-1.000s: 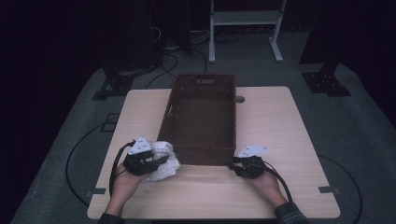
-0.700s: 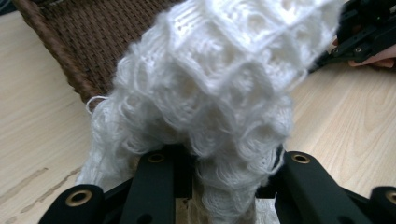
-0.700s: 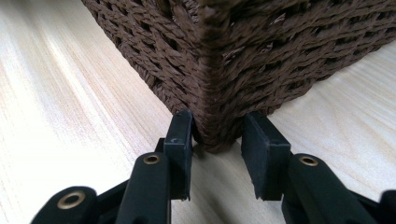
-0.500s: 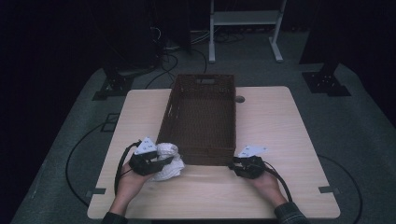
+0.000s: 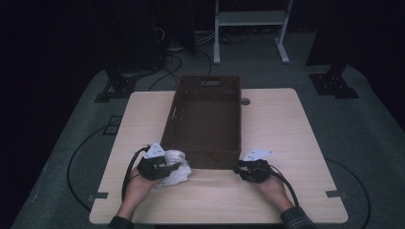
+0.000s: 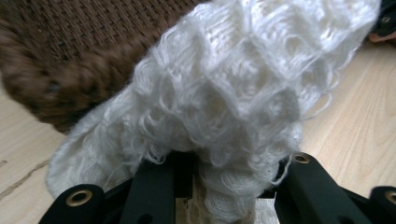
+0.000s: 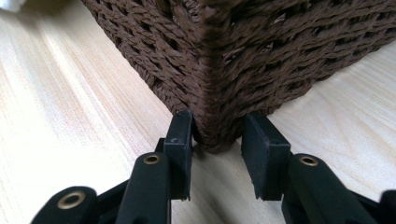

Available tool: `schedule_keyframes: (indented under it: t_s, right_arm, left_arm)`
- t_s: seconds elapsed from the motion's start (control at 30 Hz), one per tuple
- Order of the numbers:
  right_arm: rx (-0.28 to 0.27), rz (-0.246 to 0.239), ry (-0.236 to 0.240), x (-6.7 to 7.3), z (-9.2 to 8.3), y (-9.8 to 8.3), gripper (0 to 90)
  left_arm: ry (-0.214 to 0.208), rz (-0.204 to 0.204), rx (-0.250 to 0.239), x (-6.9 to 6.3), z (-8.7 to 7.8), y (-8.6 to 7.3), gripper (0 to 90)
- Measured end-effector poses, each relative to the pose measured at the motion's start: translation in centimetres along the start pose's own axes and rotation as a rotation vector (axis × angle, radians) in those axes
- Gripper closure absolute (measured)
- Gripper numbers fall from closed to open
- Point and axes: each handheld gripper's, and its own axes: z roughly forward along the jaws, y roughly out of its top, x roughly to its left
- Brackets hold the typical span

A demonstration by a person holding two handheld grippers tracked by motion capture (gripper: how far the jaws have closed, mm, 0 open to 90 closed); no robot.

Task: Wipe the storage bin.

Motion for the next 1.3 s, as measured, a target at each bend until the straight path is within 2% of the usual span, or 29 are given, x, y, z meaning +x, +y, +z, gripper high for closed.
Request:
schedule_keyframes:
  t_s: [0.1, 0.2, 0.27, 0.43, 0.53, 0.7, 0.87, 1.13, 1.17, 1.27, 1.3]
  right_arm:
    - [0.000, 0.001, 0.000, 0.0, 0.0, 0.0, 63.5]
    - [0.000, 0.000, 0.000, 0.0, 0.0, 0.0, 63.5]
    - [0.000, 0.001, 0.001, 0.0, 0.0, 0.0, 63.5]
    - [0.000, 0.002, 0.000, 0.0, 0.0, 0.0, 63.6]
    - [0.001, 0.001, 0.000, 0.0, 0.0, 0.0, 63.6]
    - [0.000, 0.000, 0.000, 0.0, 0.0, 0.0, 63.5]
    - [-0.001, 0.003, 0.002, 0.0, 0.0, 0.0, 63.5]
    - [0.000, 0.003, 0.002, 0.0, 0.0, 0.0, 63.5]
    - [0.000, 0.003, 0.002, 0.0, 0.0, 0.0, 63.5]
    - [-0.001, 0.004, 0.003, 0.0, 0.0, 0.0, 63.5]
    - [-0.001, 0.004, 0.003, 0.0, 0.0, 0.0, 63.5]
  left_arm:
    - [-0.001, 0.009, 0.019, -0.1, 0.4, -0.1, 67.2]
    - [0.002, 0.028, 0.074, -0.3, 1.6, -0.5, 67.2]
    - [0.004, 0.038, 0.090, -0.4, 1.9, -0.5, 67.2]
    - [0.007, 0.038, 0.099, -0.5, 2.2, -0.6, 67.2]
    - [-0.007, 0.033, 0.128, -0.5, 3.1, -1.3, 67.3]
    - [-0.007, 0.038, 0.129, -0.6, 3.0, -1.2, 67.3]
    - [-0.007, 0.044, 0.110, -0.8, 2.6, -0.8, 67.3]
    - [-0.018, 0.045, 0.008, -1.1, 0.3, 0.8, 67.1]
    - [-0.018, 0.045, 0.008, -1.1, 0.3, 0.8, 67.1]
    - [-0.020, 0.050, -0.040, -1.5, -0.7, 1.7, 67.1]
    - [-0.020, 0.050, -0.040, -1.5, -0.7, 1.7, 67.1]
